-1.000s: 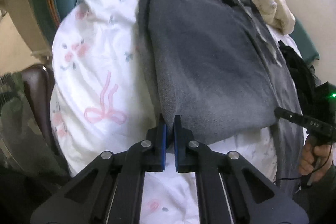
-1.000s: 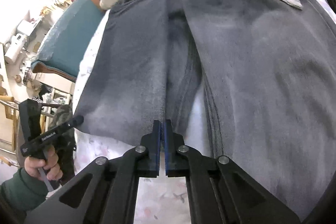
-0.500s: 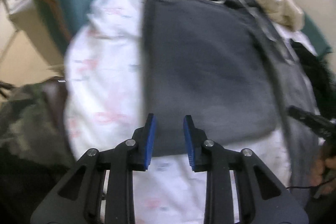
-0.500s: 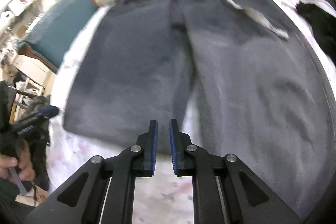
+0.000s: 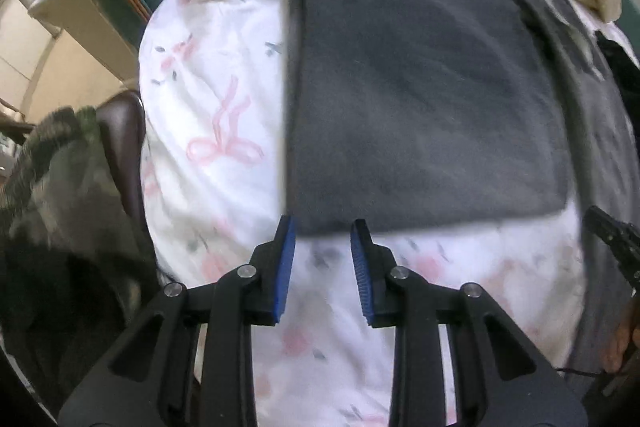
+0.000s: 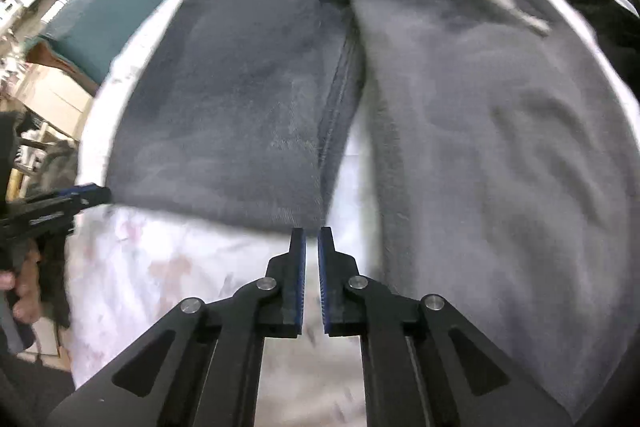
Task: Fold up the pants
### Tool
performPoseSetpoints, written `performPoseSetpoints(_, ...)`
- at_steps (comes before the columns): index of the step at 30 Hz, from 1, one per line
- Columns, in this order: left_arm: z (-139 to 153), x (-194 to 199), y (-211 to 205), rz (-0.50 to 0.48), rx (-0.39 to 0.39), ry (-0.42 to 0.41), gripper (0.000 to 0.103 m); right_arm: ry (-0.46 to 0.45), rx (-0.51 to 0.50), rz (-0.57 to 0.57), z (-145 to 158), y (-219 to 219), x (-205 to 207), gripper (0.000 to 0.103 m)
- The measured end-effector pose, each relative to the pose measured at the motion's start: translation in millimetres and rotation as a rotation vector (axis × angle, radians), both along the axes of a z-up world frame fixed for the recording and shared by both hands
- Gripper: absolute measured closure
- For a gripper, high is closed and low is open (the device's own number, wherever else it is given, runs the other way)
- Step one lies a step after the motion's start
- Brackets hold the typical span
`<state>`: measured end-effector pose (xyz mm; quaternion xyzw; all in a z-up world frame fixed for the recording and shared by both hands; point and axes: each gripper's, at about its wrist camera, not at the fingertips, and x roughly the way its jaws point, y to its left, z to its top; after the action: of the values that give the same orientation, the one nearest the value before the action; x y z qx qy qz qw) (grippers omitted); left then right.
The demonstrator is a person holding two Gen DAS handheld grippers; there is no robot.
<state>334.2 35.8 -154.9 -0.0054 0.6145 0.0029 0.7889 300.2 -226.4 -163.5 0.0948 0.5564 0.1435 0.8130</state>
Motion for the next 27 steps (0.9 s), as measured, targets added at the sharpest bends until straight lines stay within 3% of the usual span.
performPoseSetpoints(2, 13, -11, -8, -0.002, 0.006, -0.026, 0.075, -0.023, 0.042, -0.035, 23, -25, -17, 0.095)
performPoseSetpoints(4, 31, -26, -20, -0.011, 0.013, -0.072, 0.052, -0.037, 0.080, -0.082, 39, -49, -33, 0.095)
performPoseSetpoints(7, 57, -51, -39, -0.028, 0.010, -0.148, 0.027, -0.039, 0.113, -0.176, 58, -94, -60, 0.095)
performPoseSetpoints(10, 72, -78, -68, -0.052, -0.060, -0.172, 0.025, -0.026, 0.104, -0.272, 68, -146, -96, 0.091)
performPoseSetpoints(12, 76, -91, -91, -0.065, -0.102, -0.167, 0.025, 0.002, 0.073, -0.343, 75, -181, -121, 0.072)
performPoseSetpoints(14, 71, -113, -120, -0.092, -0.152, -0.151, 0.025, 0.021, 0.019, -0.409, 79, -211, -144, 0.061)
performPoseSetpoints(17, 56, -144, -162, -0.136, -0.197, -0.105, 0.025, 0.048, -0.017, -0.487, 76, -248, -172, 0.061)
performPoseSetpoints(21, 30, -176, -212, -0.160, -0.261, -0.013, 0.025, 0.148, 0.011, -0.572, 49, -284, -201, 0.061)
performPoseSetpoints(27, -3, -194, -242, -0.099, -0.360, 0.080, 0.029, 0.248, 0.016, -0.513, 15, -286, -211, 0.062)
